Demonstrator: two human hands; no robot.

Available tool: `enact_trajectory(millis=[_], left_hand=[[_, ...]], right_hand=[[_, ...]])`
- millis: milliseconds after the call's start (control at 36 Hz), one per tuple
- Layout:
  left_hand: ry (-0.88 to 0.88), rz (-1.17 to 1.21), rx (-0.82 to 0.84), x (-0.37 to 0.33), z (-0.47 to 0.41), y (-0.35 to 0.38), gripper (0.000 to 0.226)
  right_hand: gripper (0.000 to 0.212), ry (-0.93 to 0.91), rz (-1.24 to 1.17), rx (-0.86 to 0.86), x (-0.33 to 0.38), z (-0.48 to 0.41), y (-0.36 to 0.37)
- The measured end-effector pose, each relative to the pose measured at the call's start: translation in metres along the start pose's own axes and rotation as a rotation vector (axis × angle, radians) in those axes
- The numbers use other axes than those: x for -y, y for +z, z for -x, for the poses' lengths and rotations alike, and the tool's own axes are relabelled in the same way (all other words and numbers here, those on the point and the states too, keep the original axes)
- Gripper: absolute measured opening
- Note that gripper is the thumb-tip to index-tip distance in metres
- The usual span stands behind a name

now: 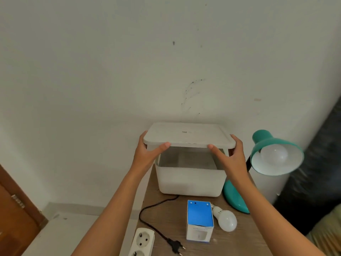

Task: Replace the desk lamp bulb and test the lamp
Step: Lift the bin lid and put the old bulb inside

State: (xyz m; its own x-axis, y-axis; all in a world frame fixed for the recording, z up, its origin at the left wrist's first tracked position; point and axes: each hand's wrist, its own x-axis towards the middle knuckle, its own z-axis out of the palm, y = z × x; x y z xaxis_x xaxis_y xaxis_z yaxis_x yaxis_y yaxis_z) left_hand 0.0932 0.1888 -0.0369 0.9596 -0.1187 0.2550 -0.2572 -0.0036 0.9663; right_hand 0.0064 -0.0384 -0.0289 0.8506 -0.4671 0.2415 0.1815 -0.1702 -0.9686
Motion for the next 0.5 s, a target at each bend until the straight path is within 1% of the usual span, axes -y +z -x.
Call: enact_trajectory(millis=[56,111,222,278,333,444,500], left_hand=[[0.023,-0.005,0.003,-0.011,0.011,-0.008,0.09],[0.039,-0.031,0.002,-0.022,0.025,-0.015,0.091],[0.041,-0.085,0.01,-0.039,0.06,-0.028,0.096],[0.041,-0.115,0.017,-0.045,0.082,-0.032,0.096],[0.034,-0.138,0.027,-0.047,0.108,-0.033,0.097],[-0.005,-0.157,0.062,-0.039,0.168,-0.026,0.101],[-0.029,-0.154,0.093,-0.029,0.201,-0.02,0.097]], right_hand=[[0.082,-0.032,-0.008,0.012,0.008,0.012,-0.001],[0.08,-0.064,0.004,0.019,0.017,0.026,-0.004],[0.085,-0.119,0.035,0.05,0.031,0.058,-0.016],[0.083,-0.144,0.071,0.066,0.036,0.078,-0.026],[0.081,-0.146,0.113,0.074,0.036,0.099,-0.038],[0.087,-0.132,0.215,0.025,0.025,0.151,-0.068],[0.082,-0.126,0.217,0.027,0.019,0.182,-0.084]])
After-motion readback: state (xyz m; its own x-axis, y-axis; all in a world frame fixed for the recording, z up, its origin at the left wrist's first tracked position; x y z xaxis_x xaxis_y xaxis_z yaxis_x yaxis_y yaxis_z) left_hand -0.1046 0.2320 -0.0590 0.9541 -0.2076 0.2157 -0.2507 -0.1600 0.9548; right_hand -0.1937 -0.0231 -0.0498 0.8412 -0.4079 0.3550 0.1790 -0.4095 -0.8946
